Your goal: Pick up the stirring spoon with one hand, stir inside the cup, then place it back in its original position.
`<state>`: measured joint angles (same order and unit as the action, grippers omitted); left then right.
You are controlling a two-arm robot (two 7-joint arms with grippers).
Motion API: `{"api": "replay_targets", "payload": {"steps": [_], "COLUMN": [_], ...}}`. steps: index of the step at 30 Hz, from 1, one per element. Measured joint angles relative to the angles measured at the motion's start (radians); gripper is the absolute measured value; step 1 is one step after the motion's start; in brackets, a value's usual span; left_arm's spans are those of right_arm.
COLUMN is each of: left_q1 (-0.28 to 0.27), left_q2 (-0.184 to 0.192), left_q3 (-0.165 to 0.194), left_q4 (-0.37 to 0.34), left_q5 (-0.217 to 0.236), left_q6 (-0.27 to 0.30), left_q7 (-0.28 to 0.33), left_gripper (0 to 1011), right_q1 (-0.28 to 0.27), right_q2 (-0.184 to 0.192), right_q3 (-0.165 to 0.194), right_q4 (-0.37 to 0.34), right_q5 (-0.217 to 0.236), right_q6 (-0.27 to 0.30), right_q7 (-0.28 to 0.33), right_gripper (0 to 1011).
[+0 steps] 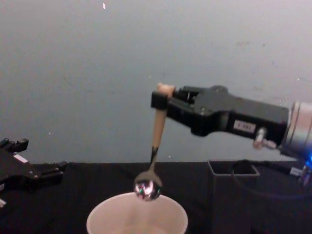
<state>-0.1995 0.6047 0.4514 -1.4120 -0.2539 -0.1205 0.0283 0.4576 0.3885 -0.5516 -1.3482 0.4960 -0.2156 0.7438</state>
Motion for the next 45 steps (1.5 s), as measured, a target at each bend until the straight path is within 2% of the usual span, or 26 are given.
{"api": "replay_targets", "payload": {"steps": [5,12,27,45], "left_q1": [0.0,0.0,0.0,0.0], "left_q2": [0.0,0.0,0.0,0.0], "left_q3": [0.0,0.0,0.0,0.0], "left_q4": [0.0,0.0,0.0,0.0], "left_q5": [0.0,0.0,0.0,0.0], "left_q6": [0.0,0.0,0.0,0.0], "left_q7": [0.0,0.0,0.0,0.0], "left_gripper": [1001,1001,1001,1001], "right_q1": [0.009,0.02,0.036,0.032], "right_q2": [-0.013,-0.04,-0.096,-0.105], "right_q3": [-0.028,-0.048,-0.05,-0.048], "right_q4": [0.037,0.097,0.197,0.216], "right_q5": [-0.041,-0.094,-0.115,-0.133], "right_q6": [-0.031,-0.077,-0.111,-0.119], "right_q7": [0.005,-0.005,0.0,0.005], "right_gripper": [214,214,214,214]}}
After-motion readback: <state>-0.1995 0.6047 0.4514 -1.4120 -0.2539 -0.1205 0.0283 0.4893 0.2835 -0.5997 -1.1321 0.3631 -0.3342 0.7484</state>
